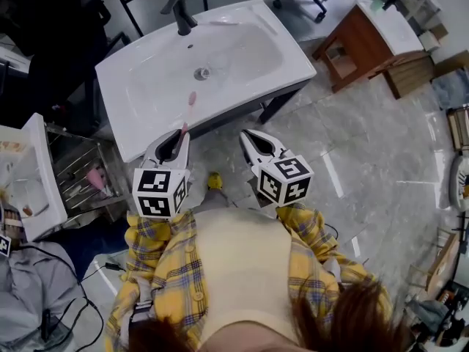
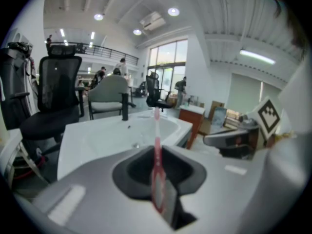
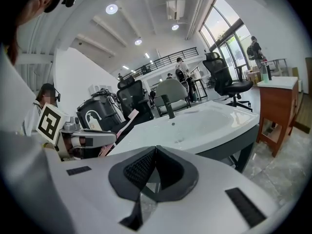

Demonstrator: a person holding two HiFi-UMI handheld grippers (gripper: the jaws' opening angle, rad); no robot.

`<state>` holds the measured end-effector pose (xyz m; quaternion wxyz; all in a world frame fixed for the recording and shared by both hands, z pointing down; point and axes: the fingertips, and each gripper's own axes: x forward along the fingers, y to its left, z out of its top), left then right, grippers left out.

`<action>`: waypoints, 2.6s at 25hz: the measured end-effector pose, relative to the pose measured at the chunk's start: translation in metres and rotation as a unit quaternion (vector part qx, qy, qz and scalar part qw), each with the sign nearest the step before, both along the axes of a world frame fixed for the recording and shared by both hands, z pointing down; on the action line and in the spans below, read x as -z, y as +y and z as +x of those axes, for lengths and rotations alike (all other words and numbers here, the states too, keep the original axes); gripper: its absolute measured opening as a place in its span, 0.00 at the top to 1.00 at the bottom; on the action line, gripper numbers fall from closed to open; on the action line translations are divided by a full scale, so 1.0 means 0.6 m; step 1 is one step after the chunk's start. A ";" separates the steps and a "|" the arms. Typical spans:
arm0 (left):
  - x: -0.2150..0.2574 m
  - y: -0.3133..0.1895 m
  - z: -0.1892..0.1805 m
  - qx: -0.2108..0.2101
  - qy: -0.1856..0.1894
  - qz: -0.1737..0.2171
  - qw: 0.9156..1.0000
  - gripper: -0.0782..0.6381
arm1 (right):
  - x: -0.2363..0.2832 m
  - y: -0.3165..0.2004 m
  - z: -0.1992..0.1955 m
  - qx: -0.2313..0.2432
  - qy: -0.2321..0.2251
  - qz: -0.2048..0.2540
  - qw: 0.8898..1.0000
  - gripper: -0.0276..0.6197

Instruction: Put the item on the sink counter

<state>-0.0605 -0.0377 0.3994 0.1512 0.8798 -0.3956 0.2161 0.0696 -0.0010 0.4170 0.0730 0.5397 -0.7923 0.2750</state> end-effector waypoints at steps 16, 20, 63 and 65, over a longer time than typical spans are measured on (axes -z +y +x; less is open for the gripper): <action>-0.020 -0.111 -0.055 -0.007 -0.010 -0.012 1.000 0.82 | 0.003 -0.125 -0.055 0.003 0.010 0.002 1.000 0.94; -0.025 -0.124 -0.059 -0.006 -0.012 -0.012 1.000 0.82 | 0.001 -0.138 -0.058 0.007 0.013 -0.002 1.000 0.94; -0.118 -0.443 -0.088 0.070 -0.141 -0.030 0.987 0.82 | -0.069 -0.440 -0.076 0.174 -0.007 -0.034 0.984 0.94; -0.122 -0.454 -0.089 0.063 -0.158 -0.029 0.985 0.82 | -0.072 -0.446 -0.077 0.178 -0.008 -0.036 0.983 0.94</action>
